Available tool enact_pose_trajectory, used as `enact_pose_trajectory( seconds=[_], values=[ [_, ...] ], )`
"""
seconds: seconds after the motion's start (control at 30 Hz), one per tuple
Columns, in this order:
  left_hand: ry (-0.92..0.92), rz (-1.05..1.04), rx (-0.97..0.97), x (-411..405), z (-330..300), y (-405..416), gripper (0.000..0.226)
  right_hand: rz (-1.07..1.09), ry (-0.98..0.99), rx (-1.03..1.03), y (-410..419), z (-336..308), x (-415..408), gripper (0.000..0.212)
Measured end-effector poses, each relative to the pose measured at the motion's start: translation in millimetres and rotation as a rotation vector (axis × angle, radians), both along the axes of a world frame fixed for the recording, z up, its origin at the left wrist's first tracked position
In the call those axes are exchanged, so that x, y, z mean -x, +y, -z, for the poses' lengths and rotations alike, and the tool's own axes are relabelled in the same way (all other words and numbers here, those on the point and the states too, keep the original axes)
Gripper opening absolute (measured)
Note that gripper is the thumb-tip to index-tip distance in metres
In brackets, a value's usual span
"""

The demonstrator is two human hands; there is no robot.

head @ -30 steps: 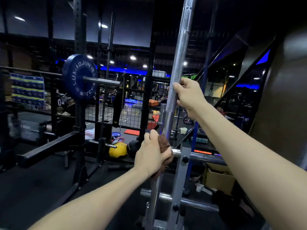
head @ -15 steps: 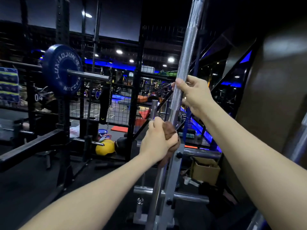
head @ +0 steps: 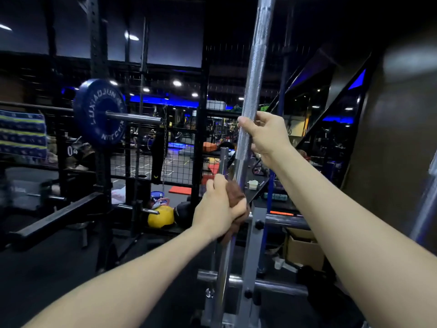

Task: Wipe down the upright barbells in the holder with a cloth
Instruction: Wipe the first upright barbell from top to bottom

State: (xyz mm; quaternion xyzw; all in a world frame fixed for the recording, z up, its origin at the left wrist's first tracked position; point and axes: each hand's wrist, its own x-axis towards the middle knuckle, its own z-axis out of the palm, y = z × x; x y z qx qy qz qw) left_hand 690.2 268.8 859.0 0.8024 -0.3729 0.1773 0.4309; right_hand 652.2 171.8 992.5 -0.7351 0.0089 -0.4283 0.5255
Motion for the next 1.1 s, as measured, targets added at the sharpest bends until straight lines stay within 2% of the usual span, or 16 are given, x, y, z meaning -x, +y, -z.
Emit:
enact_pose_trajectory(
  seconds=[0.07,0.13,0.23,0.33,0.43,0.6,0.83,0.97,1.1],
  values=[
    [-0.003,-0.005,-0.027,-1,0,2,0.040,0.026,0.017,-0.003,1,-2,1,0.006],
    [-0.012,0.014,0.043,-2,-20,1,0.040,0.089,0.028,0.023,3,-3,0,0.011],
    [-0.029,0.052,0.172,-2,-61,0,0.042,0.325,0.030,0.136,7,-4,-4,0.032],
    [-0.055,0.052,0.162,-1,-69,-3,0.044,0.455,0.108,0.204,12,-9,-2,0.050],
    [-0.060,0.056,0.154,-2,-52,-6,0.045,0.396,0.135,0.190,9,-7,2,0.033],
    [0.001,0.105,-0.094,-3,7,7,0.043,0.287,0.129,0.114,10,-4,11,0.014],
    [-0.045,0.116,0.142,-15,-70,-7,0.043,0.441,0.110,0.076,19,1,-5,0.023],
    [-0.068,0.077,0.082,-16,-36,-3,0.051,0.738,0.230,0.171,27,1,-11,0.039],
    [-0.051,0.113,-0.035,-18,-16,2,0.050,0.715,0.240,0.153,29,-2,-9,0.038]
  ],
)
